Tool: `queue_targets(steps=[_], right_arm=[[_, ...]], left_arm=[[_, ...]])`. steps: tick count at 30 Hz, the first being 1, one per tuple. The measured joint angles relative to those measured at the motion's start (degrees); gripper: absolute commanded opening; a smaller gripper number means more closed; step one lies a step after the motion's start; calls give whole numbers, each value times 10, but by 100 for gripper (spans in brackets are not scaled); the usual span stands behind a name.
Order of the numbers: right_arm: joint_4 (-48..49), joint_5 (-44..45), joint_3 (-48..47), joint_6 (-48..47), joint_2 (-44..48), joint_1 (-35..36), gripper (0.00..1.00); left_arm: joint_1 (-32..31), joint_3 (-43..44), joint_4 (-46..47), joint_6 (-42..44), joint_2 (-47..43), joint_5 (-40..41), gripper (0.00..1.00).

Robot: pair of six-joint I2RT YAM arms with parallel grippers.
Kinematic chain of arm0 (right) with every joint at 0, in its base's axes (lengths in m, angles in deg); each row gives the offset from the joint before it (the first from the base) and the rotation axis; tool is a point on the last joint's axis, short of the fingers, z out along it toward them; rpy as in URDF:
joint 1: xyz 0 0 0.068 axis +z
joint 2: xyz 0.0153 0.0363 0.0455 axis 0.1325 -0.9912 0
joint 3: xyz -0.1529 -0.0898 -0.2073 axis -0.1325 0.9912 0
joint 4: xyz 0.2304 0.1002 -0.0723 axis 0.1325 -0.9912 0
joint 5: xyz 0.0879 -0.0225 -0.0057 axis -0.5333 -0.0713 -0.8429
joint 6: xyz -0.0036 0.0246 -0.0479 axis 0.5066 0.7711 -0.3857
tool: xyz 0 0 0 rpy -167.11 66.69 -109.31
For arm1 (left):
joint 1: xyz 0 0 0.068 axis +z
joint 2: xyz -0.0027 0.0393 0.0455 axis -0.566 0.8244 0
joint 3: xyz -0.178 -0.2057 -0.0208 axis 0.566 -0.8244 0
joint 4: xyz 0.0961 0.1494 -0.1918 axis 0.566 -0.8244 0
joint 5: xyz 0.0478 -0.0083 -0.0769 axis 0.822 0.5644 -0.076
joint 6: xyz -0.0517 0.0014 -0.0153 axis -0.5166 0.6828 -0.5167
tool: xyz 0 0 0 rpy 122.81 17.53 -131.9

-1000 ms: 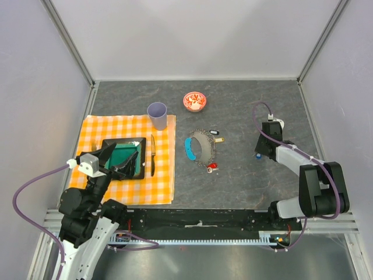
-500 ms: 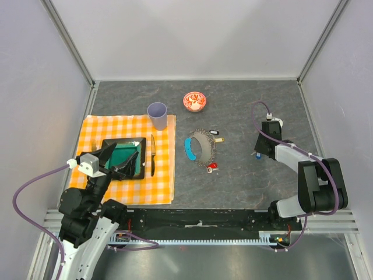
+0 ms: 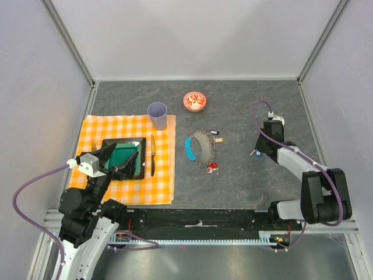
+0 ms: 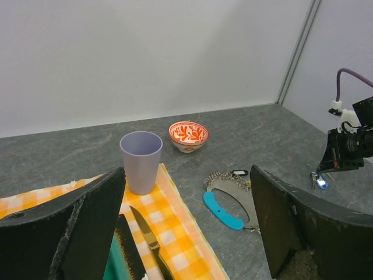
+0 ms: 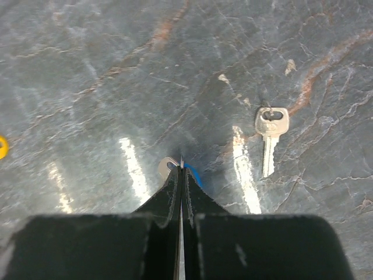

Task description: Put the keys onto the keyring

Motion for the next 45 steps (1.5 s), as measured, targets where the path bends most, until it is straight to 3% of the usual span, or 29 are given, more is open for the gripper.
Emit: queue_targets(steps=[9,13,25,32,39,45], right_arm=[[-24,-39,1,-30,126,112,0],[-43,-105,-11,-59,201,159,0],[-108,-322,-78,-193,373,166,0],[-149,-385,-89,-268,430,171,0],[-150,-372,-49,-312,508,191,0],[-140,-300,2,-304,555,194,0]], left_arm=[[0,0,11,0,0,-27,94],[0,0,19,0,17,-54,94],[0,26,21,0,153,-128,95],[0,85,9,0,289,-187,95],[-10,123,-2,-3,422,-239,96],[-92,151,-3,-12,536,-208,96]])
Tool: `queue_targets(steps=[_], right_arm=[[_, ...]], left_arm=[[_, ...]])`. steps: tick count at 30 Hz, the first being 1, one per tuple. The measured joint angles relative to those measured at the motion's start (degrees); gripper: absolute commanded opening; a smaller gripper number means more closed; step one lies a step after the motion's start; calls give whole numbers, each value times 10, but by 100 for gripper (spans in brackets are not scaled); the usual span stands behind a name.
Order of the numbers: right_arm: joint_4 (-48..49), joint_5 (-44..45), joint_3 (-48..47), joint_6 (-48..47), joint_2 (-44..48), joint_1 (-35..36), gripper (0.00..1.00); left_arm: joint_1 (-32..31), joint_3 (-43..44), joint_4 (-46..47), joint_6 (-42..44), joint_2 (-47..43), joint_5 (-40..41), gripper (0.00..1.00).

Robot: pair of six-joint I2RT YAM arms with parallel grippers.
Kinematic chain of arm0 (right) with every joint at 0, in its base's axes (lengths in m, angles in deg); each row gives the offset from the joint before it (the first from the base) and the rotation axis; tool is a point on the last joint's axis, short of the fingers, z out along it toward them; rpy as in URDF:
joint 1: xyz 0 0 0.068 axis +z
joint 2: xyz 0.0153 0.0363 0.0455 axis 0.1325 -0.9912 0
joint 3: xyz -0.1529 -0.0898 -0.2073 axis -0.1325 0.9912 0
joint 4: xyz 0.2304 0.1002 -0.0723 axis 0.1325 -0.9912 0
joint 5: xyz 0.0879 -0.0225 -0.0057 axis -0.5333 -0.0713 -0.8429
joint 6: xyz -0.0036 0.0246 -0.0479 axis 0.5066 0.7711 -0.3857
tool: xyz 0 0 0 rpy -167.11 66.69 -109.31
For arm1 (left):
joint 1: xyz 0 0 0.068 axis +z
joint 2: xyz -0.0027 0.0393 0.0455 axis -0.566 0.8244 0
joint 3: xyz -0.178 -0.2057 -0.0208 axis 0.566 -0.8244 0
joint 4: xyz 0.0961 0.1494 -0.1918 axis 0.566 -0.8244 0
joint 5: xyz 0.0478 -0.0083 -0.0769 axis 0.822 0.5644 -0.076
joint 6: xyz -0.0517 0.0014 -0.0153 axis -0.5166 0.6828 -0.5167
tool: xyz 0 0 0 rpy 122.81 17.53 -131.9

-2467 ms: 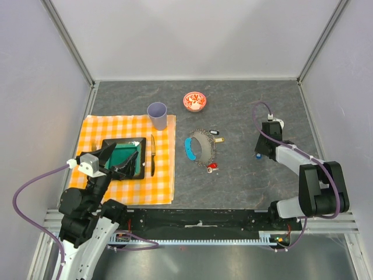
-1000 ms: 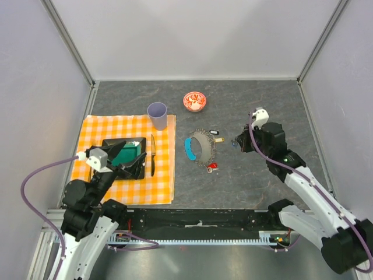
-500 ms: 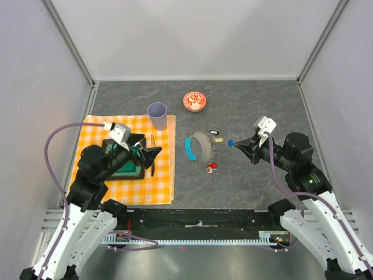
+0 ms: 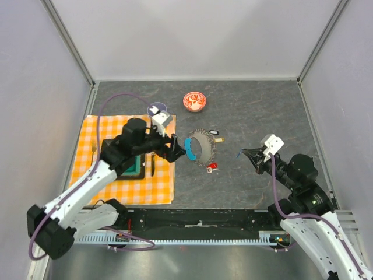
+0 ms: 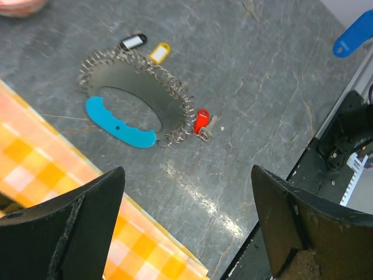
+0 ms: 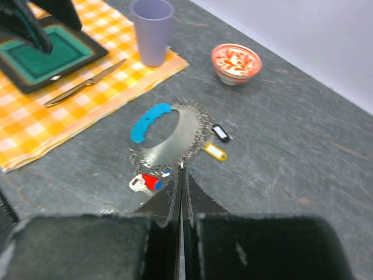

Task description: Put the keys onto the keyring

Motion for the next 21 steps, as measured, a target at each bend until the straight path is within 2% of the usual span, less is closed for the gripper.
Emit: queue_targets(steps=[6,7,9,12,17,21], right_arm=[[30,125,66,24,82,2,0],[37,140,73,29,92,2,0],[50,174,84,37,112,3,0],[63,203,95,44,132,3,0],[78,234,103,50,155,3,0],[87,241,106,52,158,3,0]], left_arm=[[-90,39,22,-3,142,83,90],[-101,44,30,-3,167,99,85],[-118,56,45,-1,217,120,83],[-134,79,74,12,291,138,81],[-140,114,127,32,399,143,71],[-140,119,182,55,464,131,60]])
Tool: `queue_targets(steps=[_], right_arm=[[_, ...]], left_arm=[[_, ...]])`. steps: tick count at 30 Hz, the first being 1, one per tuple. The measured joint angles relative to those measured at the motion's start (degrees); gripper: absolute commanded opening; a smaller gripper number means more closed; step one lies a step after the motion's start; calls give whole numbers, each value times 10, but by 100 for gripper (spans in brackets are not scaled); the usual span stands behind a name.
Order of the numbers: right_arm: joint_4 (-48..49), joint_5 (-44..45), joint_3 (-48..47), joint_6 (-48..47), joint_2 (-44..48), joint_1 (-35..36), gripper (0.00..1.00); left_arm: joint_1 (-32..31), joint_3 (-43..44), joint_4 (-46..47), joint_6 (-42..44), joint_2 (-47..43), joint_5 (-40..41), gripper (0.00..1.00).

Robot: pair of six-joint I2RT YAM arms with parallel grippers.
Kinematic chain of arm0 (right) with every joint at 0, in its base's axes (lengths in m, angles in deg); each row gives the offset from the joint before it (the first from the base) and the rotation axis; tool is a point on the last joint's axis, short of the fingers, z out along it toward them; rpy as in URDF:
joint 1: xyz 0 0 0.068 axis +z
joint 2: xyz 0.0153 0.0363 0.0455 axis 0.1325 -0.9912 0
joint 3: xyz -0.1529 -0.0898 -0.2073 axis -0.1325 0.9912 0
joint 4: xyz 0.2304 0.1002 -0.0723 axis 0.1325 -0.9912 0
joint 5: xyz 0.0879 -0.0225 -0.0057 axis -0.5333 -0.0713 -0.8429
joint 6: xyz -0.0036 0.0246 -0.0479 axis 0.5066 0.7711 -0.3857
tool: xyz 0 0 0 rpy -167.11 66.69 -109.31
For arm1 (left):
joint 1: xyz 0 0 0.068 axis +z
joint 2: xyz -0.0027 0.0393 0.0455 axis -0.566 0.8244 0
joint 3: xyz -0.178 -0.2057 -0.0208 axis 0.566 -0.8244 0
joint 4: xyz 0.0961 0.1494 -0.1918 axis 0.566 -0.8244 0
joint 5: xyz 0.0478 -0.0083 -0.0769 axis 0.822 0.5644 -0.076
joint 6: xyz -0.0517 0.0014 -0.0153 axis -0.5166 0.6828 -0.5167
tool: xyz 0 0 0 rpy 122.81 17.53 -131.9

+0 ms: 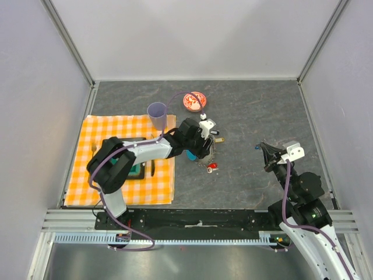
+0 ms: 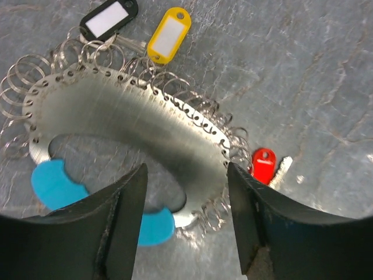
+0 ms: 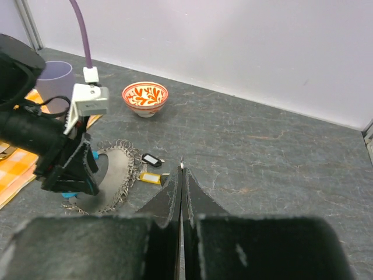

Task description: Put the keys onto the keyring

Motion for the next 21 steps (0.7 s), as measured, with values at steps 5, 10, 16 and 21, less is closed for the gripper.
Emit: queue_targets(steps=[5,10,16,21], right_arm=[[2,3,5,1,-2,0,0],[3,3,5,2,-5,0,0],[9,3,6,2,-5,0,0],[15,3,6,2,-5,0,0]], left_arm=[[0,33,31,28,70,0,46],[0,54,55,42,99,-9,46],[0,55,65,65,101,-46,46],[0,54,70,83,101,-66,42]])
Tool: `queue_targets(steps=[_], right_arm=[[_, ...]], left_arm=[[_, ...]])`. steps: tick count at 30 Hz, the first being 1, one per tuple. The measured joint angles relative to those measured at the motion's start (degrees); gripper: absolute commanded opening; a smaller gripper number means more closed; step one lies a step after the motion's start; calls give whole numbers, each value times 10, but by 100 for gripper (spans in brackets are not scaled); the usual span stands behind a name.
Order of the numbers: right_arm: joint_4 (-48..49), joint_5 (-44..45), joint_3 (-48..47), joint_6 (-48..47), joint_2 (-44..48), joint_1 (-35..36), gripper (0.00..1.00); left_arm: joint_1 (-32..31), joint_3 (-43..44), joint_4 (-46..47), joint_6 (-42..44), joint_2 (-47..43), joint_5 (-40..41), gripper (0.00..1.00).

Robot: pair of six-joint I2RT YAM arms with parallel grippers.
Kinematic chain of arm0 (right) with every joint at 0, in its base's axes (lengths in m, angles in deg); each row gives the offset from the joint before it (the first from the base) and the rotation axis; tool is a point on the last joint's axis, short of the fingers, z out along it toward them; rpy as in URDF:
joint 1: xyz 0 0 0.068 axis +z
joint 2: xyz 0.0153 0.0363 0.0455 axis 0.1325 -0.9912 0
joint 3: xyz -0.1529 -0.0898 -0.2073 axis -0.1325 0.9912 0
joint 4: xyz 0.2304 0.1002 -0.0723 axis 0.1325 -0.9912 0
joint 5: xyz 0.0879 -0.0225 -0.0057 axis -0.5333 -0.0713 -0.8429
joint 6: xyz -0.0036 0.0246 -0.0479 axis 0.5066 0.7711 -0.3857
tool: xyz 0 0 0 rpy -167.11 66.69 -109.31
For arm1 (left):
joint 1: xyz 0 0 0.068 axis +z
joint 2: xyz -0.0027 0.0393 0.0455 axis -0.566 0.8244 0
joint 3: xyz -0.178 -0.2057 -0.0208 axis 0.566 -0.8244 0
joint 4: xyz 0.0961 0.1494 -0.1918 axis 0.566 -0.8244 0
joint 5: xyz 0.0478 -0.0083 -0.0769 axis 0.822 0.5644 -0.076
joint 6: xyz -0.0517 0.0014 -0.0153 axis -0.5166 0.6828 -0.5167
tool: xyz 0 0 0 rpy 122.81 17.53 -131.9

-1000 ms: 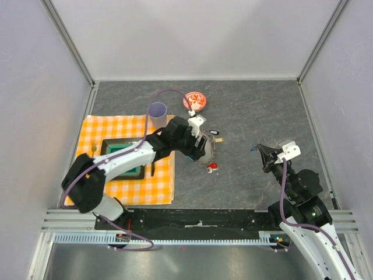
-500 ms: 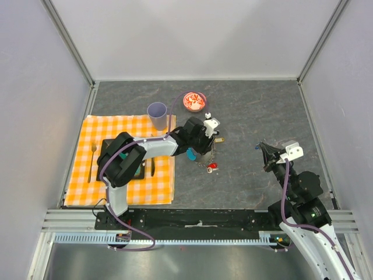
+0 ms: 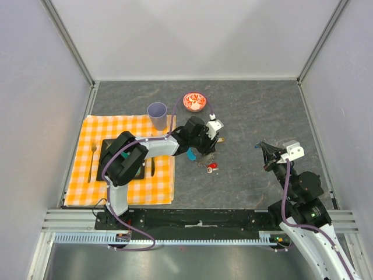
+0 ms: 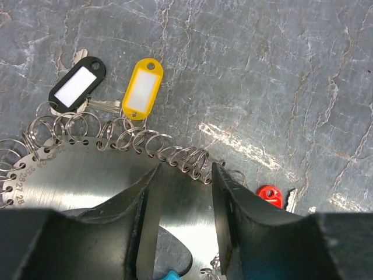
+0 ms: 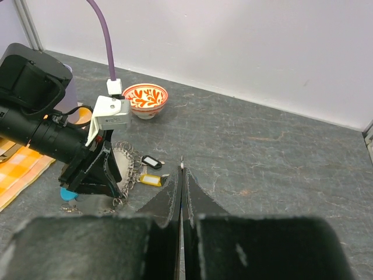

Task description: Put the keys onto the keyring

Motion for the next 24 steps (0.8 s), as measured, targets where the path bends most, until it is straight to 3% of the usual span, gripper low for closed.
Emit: queue_targets(steps=[9,24], right_arm=[[0,0,2,0,0,0,0],[0,-1,3,0,0,0,0]], left_arm=[[0,0,-2,9,16,-15,36],[0,3,-2,10,26,-42,34]])
